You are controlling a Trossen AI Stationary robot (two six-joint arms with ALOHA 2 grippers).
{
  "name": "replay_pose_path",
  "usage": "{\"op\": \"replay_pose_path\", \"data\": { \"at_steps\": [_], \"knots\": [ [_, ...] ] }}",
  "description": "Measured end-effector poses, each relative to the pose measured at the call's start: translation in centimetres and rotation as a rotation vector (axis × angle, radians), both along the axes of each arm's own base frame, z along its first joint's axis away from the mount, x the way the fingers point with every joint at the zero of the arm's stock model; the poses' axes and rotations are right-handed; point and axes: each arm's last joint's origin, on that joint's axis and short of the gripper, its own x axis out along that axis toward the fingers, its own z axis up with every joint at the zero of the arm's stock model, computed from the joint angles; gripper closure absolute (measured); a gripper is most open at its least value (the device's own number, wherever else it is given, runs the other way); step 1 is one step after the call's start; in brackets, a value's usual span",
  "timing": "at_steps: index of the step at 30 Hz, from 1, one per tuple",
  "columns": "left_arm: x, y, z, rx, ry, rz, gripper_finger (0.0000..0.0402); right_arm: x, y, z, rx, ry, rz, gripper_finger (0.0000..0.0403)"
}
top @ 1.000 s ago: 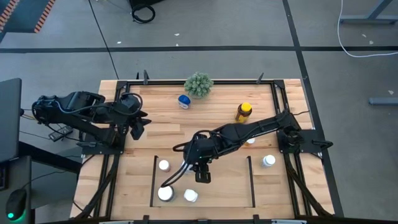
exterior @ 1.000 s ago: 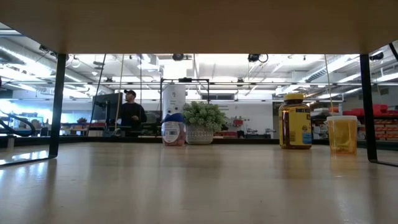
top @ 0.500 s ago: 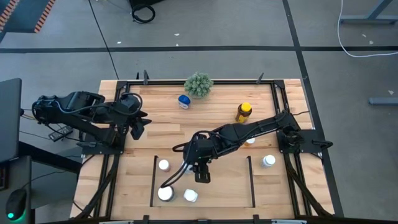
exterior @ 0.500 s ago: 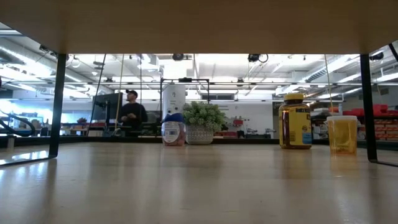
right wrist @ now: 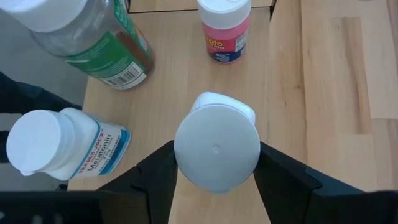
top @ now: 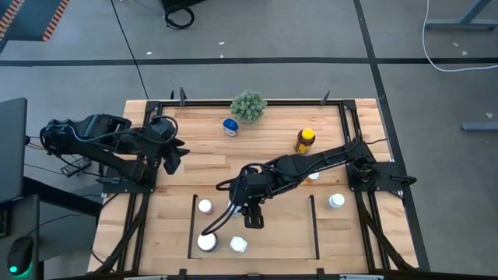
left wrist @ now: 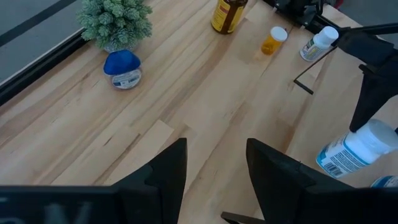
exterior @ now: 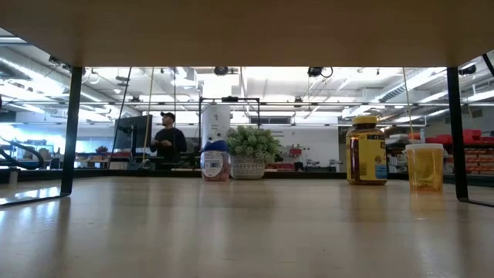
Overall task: Pick and place medicine bottles onto shelf by color
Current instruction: Put the left white pill bottle on the shelf
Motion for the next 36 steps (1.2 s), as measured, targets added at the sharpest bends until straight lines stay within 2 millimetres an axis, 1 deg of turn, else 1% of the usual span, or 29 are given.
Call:
{"op": "replay_pose_path", "data": {
  "at_steps": [10, 19, 22, 31, 36],
  "knots": [
    [0.00, 0.00, 0.00, 0.001, 0.000, -0.001, 0.0230, -0.18, -0.02, -0.10, -0.007, 0.019, 0.007, 0.0195],
    [0.00, 0.00, 0.00, 0.001, 0.000, -0.001, 0.0230, -0.21, 0.01, -0.05, 0.001, 0.020, 0.012, 0.0155],
    [-0.01, 0.00, 0.00, 0.001, 0.000, -0.001, 0.0230, -0.21, 0.01, -0.05, 0.002, 0.020, 0.012, 0.0147],
    [0.00, 0.00, 0.00, 0.001, 0.001, -0.001, 0.0230, -0.43, -0.05, -0.20, 0.001, 0.050, 0.008, 0.0146],
    [-0.01, 0.01, 0.00, 0.001, 0.000, 0.000, 0.0230, -0.65, 0.34, -0.25, -0.009, 0.056, 0.048, 0.0146]
  ]
}}
